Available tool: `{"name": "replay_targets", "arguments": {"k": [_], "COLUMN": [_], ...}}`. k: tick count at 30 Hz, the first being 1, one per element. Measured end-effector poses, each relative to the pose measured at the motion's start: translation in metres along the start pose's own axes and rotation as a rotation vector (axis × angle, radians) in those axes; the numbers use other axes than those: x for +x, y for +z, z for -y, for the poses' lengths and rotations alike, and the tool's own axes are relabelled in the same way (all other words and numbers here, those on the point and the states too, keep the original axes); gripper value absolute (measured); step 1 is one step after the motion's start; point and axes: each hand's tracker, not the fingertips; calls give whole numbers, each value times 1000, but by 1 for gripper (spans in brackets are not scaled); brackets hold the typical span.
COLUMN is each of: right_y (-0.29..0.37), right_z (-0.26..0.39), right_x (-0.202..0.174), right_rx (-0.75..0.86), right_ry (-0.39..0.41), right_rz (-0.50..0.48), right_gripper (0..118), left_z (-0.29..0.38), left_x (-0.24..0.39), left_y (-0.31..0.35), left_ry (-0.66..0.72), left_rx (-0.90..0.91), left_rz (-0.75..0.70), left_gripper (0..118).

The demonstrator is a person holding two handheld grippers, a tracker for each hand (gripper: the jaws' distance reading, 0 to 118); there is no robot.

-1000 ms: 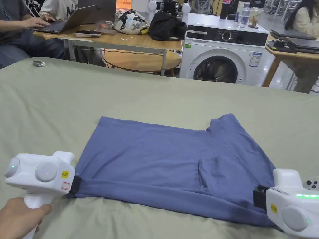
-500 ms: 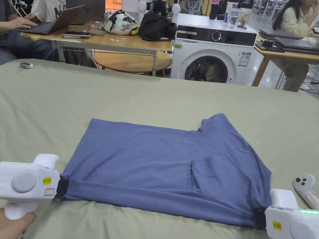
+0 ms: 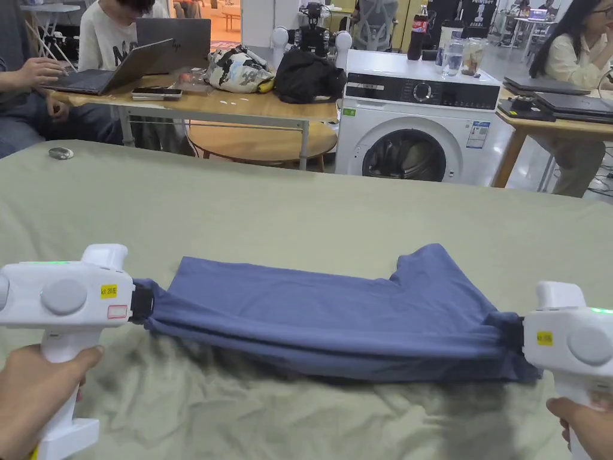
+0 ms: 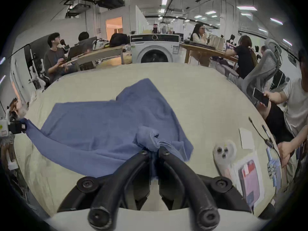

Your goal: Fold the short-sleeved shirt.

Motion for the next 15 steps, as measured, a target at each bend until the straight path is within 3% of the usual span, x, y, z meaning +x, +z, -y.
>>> {"name": "replay_targets", "arguments": {"k": [9, 15], "right_y": [-88, -106], "right_z": [-35, -33], "right_x": [-15, -16], "right_rx": [-25, -49], "right_ry": [23, 16], "right_rz": [23, 31], "right_gripper": [4, 5], "left_z": [-47, -48], "left_x": [-3, -4], "left_y": [-79, -104], "left_ry": [-15, 14], "left_rx": [-145, -187], "left_rz": [-56, -59], "left_gripper": [4, 4]}}
